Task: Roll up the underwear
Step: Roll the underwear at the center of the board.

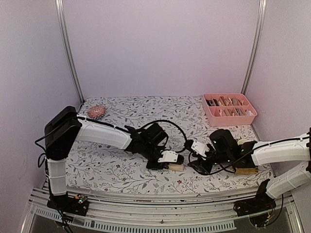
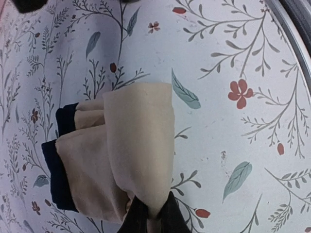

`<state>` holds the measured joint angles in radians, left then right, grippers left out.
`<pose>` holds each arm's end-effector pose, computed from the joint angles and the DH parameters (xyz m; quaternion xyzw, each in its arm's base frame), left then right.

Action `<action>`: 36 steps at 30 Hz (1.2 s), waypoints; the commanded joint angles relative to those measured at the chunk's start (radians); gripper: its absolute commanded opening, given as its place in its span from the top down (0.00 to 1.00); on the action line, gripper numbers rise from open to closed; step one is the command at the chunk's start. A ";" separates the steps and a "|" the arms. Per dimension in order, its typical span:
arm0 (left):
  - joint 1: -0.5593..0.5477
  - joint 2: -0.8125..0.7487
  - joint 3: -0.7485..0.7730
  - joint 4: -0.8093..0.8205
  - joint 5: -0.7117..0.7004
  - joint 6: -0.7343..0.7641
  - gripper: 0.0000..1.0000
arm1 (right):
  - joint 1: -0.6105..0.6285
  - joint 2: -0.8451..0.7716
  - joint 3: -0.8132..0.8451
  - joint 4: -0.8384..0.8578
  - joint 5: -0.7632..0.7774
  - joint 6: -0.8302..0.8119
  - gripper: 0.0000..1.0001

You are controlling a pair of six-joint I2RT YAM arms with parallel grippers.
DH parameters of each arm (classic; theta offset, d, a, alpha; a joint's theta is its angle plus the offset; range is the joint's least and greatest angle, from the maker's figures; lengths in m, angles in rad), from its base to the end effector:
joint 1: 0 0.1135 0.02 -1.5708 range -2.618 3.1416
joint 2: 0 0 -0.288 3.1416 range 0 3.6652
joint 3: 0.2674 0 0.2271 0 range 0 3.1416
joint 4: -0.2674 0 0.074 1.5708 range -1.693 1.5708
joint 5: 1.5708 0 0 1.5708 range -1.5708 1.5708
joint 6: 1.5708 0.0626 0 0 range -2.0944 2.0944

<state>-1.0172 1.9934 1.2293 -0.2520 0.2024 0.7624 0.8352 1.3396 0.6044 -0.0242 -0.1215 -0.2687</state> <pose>0.2044 -0.3546 0.1529 0.7608 0.5809 -0.1310 0.2579 0.1658 0.1945 0.1977 -0.5013 0.7684 0.1637 0.3626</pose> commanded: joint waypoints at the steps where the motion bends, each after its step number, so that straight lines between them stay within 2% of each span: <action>1: 0.058 0.108 0.132 -0.301 0.154 -0.064 1.00 | 0.098 -0.128 -0.132 0.211 0.201 -0.101 0.51; 5: 0.090 0.191 0.258 -0.429 0.230 -0.078 1.00 | 0.145 -0.191 -0.200 0.266 0.264 -0.120 0.51; 10: 0.133 0.257 0.361 -0.522 0.291 -0.096 1.00 | 0.184 -0.179 -0.216 0.297 0.305 -0.127 0.51; 18: 0.172 0.372 0.516 -0.671 0.371 -0.089 1.00 | 0.307 0.056 -0.108 0.330 0.398 -0.253 0.52; 27: 0.194 0.471 0.646 -0.785 0.436 -0.075 1.00 | 0.326 0.313 0.071 0.268 0.477 -0.343 0.52; 36: 0.212 0.521 0.721 -0.859 0.463 -0.050 1.00 | 0.325 0.416 0.127 0.214 0.489 -0.353 0.57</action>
<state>-0.8204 2.4462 1.9553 -1.0321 0.7368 0.6891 1.1542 1.7184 0.7006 0.2371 0.3439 -0.6174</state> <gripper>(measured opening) 0.077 0.445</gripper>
